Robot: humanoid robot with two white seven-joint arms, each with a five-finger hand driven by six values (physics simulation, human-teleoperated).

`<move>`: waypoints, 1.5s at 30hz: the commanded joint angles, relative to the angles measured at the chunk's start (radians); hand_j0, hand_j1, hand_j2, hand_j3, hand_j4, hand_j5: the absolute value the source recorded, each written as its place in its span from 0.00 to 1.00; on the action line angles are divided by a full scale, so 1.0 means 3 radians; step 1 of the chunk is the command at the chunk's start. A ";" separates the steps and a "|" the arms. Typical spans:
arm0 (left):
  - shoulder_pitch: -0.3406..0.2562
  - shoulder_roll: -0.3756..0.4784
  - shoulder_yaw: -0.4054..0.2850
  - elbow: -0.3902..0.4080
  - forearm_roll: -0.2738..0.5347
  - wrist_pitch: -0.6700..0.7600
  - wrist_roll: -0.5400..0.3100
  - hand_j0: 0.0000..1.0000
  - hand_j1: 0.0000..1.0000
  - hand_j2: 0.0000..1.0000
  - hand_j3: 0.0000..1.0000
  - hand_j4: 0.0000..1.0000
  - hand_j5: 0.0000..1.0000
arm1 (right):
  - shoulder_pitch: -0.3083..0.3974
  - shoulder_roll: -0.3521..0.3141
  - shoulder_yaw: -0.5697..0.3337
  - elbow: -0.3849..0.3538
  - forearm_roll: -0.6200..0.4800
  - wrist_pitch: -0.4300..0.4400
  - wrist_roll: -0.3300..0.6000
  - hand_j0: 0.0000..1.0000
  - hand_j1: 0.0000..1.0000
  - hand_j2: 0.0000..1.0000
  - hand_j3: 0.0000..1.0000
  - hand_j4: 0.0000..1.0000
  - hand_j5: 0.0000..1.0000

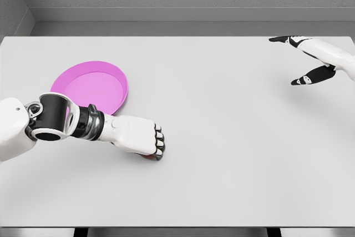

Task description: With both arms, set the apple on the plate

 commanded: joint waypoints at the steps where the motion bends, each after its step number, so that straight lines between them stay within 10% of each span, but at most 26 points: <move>1: -0.0005 0.0007 0.0002 0.0000 0.0007 0.0005 0.0002 0.54 0.54 0.54 0.54 0.54 0.54 | 0.0000 -0.0004 -0.0001 -0.0002 -0.0026 0.0009 -0.0002 1.00 1.00 1.00 1.00 1.00 1.00; 20: -0.0082 0.0155 0.0467 0.0113 0.0099 0.0005 0.0002 0.38 0.38 0.38 0.38 0.38 0.38 | -0.0010 -0.0004 -0.0001 -0.0002 -0.0026 0.0009 -0.0002 1.00 1.00 1.00 1.00 1.00 1.00; 28: -0.0087 0.0273 0.0922 0.1105 0.0242 0.0005 0.0002 0.38 0.38 0.38 0.38 0.38 0.38 | -0.0010 0.0001 -0.0001 -0.0002 -0.0026 0.0009 -0.0002 1.00 1.00 1.00 1.00 1.00 1.00; 35: -0.0046 0.0273 0.0922 0.1248 0.0247 0.0005 0.0002 0.39 0.39 0.39 0.39 0.39 0.39 | -0.0005 0.0006 0.0004 -0.0002 -0.0026 0.0009 -0.0002 1.00 1.00 1.00 1.00 1.00 1.00; 37: -0.0046 0.0273 0.0922 0.1248 0.0309 0.0005 0.0002 0.54 0.54 0.54 0.54 0.54 0.54 | -0.0005 0.0006 0.0004 -0.0002 -0.0026 0.0009 -0.0002 1.00 1.00 1.00 1.00 1.00 1.00; 38: -0.0041 0.0278 0.0922 0.1258 0.0406 0.0005 0.0002 0.90 0.90 0.90 0.90 0.90 0.90 | -0.0005 0.0011 0.0004 -0.0002 -0.0026 0.0009 -0.0002 1.00 1.00 1.00 1.00 1.00 1.00; 39: -0.0041 0.0273 0.0917 0.1304 0.0477 0.0005 0.0002 0.98 0.98 0.98 0.98 0.98 0.98 | -0.0005 0.0011 0.0004 -0.0002 -0.0026 0.0009 -0.0002 1.00 1.00 1.00 1.00 1.00 1.00; 45: -0.0036 0.0278 0.0917 0.1314 0.0503 0.0005 0.0002 1.00 1.00 1.00 1.00 1.00 1.00 | -0.0005 0.0006 0.0004 -0.0002 -0.0026 0.0009 -0.0002 1.00 1.00 1.00 1.00 1.00 1.00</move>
